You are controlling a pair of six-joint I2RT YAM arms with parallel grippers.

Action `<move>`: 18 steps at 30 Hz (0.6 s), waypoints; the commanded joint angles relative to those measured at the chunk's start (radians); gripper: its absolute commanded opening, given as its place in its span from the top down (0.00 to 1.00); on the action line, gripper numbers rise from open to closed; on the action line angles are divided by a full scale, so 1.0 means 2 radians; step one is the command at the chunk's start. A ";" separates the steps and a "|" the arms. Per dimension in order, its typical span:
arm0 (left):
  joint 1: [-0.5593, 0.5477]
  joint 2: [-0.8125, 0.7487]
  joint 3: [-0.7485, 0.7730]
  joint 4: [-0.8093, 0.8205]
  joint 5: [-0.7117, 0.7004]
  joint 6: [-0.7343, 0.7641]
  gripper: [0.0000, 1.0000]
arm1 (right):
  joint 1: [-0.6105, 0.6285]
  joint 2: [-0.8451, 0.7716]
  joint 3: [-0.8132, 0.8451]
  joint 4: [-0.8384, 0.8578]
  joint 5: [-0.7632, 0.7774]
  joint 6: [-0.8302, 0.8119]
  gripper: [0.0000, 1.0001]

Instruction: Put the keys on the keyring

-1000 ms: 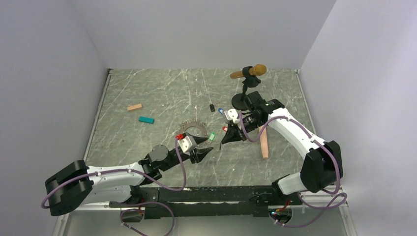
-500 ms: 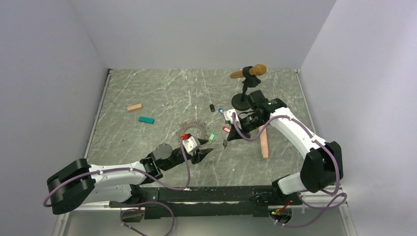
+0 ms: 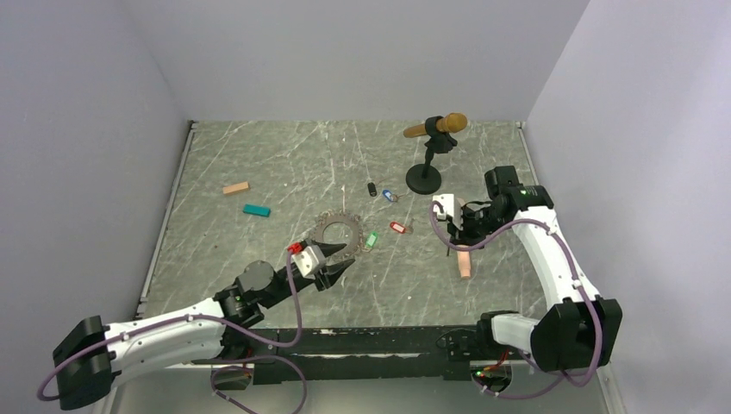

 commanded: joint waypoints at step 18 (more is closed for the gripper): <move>0.003 -0.118 -0.028 -0.089 -0.025 -0.003 0.54 | 0.170 0.218 0.003 0.170 0.182 0.199 1.00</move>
